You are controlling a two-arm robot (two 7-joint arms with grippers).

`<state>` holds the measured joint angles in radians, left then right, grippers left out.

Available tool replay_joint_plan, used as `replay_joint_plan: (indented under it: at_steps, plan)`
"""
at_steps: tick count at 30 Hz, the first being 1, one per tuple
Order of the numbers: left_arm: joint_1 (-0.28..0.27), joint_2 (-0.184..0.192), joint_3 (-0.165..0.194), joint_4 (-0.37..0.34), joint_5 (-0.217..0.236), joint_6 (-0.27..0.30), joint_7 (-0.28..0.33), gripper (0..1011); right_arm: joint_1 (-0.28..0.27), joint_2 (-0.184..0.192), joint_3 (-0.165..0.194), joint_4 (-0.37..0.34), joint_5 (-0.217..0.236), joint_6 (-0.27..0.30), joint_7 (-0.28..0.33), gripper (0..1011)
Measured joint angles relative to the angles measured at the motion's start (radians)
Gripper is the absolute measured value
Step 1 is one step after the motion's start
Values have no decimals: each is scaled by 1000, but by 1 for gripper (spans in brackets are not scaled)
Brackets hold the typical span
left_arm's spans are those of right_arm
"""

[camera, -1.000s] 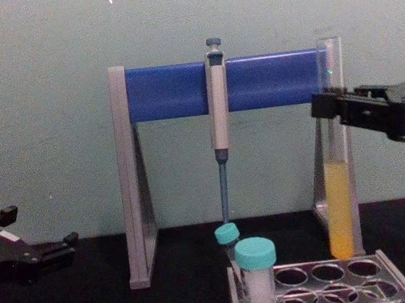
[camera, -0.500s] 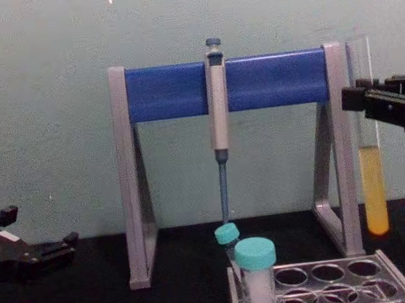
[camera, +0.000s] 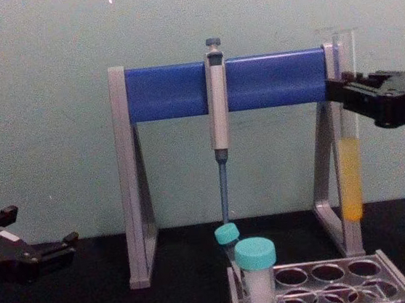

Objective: Pick up the test tube from the test tube rack, shake it, then place it back into the test tube rack.

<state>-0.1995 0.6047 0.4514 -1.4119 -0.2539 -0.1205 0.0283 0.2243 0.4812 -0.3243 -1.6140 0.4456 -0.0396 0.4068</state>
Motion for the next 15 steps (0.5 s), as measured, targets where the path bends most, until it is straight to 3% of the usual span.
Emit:
replay_joint_plan:
  at_steps: [8,15]
  plan:
    - [0,0,0,0,0,0,0,1001,12,-28,-9,20,58,-2,75,230]
    - [0,0,0,0,0,0,0,1001,17,4,-22,16,133,11,171,232]
